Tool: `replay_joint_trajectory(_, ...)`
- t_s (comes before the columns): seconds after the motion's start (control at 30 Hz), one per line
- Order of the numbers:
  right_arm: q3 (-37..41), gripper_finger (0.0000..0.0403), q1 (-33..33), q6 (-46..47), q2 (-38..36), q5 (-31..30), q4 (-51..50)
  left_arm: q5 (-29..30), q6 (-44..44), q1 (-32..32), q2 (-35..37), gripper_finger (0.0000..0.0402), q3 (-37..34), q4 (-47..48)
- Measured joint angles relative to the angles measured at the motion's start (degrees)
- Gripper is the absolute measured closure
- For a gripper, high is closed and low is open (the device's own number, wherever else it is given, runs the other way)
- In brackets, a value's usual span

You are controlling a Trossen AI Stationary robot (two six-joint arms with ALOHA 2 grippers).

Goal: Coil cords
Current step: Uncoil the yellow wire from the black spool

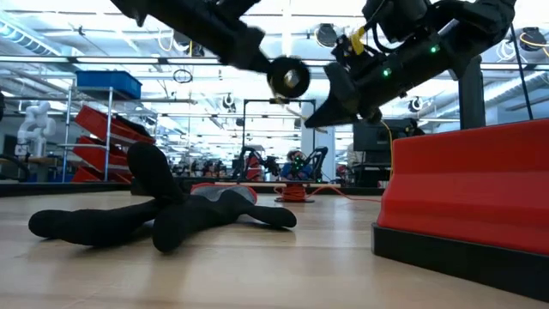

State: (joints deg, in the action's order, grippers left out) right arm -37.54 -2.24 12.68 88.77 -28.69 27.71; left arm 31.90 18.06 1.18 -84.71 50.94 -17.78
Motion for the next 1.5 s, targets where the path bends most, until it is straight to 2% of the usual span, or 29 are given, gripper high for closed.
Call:
replay_joint_trajectory(0.13, 0.0, 0.0403, -0.3, -0.8, 0.5, 3.9, 5.1, -1.4, 0.0, -1.0, -0.5, 0.0401, 0.0, -3.4)
replay_joint_trajectory(0.27, 0.0, 0.0403, -1.2, -1.8, 1.0, 6.7, 8.3, 3.4, 0.9, -2.1, -1.3, 0.0401, 0.0, -0.9)
replay_joint_trajectory(0.43, 0.0, 0.0403, -2.6, -4.5, 1.0, 5.7, 11.3, 5.6, 1.8, -2.7, -1.4, 0.0402, 0.0, 5.2)
replay_joint_trajectory(0.5, 0.0, 0.0403, -2.9, -5.1, 1.0, 2.8, 12.0, 6.8, 1.8, -2.7, -1.4, 0.0402, 0.0, 7.3)
replay_joint_trajectory(0.63, 0.0, 0.0403, -2.9, -5.5, 0.7, -2.5, 9.9, 8.3, 1.6, -2.1, -1.4, 0.0401, 0.0, 11.1)
replay_joint_trajectory(0.9, 0.0, 0.0403, -1.2, 0.6, 0.4, -2.6, -1.9, 8.9, 1.3, -0.3, 0.7, 0.0402, 0.0, 10.7)
replay_joint_trajectory(1.0, 0.0, 0.0403, -1.2, 2.3, 0.4, -0.1, -4.8, 9.1, 1.3, -0.3, 2.8, 0.0402, 0.0, 9.5)
replay_joint_trajectory(1.2, 0.0, 0.0403, -2.8, 1.8, 0.4, 7.2, -3.1, 9.1, 1.6, -0.8, 5.4, 0.0401, 0.0, 5.7)
replay_joint_trajectory(1.4, 0.0, 0.0403, -5.4, -1.3, 0.4, 14.9, 1.1, 10.6, 2.1, -1.7, 5.4, 0.0402, 0.0, 8.2)
replay_joint_trajectory(1.5, 0.0, 0.0403, -6.7, -2.1, 0.4, 15.6, 1.6, 10.6, 1.9, -1.9, 5.4, 0.0402, 0.0, 9.2)
